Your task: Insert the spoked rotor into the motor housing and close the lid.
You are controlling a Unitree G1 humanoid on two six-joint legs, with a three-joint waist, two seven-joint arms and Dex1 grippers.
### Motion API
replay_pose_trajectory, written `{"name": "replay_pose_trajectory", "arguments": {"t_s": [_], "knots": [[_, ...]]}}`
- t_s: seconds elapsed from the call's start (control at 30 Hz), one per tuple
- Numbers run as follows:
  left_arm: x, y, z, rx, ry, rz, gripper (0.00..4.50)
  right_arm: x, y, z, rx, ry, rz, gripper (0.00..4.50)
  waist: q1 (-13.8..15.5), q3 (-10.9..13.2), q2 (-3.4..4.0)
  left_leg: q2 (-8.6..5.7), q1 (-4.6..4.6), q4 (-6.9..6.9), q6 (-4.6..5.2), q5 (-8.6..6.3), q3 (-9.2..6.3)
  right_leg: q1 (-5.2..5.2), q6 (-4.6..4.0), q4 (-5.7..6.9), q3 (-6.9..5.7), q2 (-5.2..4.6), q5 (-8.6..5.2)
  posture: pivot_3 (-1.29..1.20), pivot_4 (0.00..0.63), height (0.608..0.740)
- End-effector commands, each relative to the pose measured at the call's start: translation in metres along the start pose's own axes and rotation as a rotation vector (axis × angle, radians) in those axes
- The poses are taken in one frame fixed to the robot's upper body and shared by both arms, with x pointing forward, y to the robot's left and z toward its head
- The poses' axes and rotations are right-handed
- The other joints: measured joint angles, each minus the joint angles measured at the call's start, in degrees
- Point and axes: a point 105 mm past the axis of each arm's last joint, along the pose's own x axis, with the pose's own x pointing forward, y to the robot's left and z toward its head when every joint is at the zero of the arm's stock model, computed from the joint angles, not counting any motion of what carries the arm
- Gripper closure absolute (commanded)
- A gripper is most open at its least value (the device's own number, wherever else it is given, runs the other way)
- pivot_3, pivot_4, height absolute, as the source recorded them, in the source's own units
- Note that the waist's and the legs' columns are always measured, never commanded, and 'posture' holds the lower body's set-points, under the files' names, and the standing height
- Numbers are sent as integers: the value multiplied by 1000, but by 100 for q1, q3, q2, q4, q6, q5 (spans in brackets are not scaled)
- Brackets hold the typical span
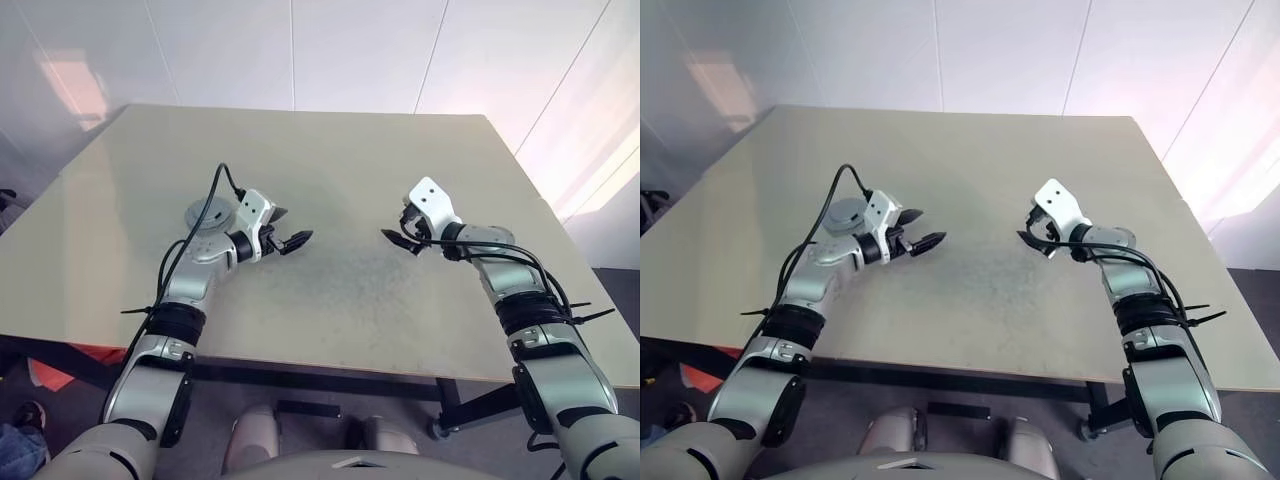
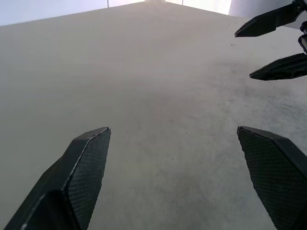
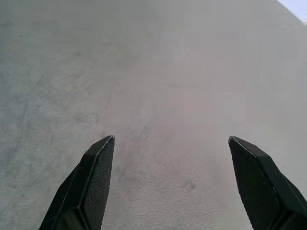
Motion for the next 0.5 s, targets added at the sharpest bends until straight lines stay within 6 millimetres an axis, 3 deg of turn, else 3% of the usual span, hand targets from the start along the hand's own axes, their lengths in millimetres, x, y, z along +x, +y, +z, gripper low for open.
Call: {"name": "replay_pose_trajectory", "arguments": {"t_s": [0.03,0.5], "knots": [[0,-1,14,28,-48,6,25,-1,-11,25,-37,-78,-50,184,0,0,0,0,0,1,1,-1,0,0,0,0,0,-1,0,0,0,740],[3,6,19,58,-41,35,25,5,-13,29,-47,-87,-91,184,-4,0,0,0,-1,3,4,-3,0,0,0,1,0,-1,0,0,0,740]]}}
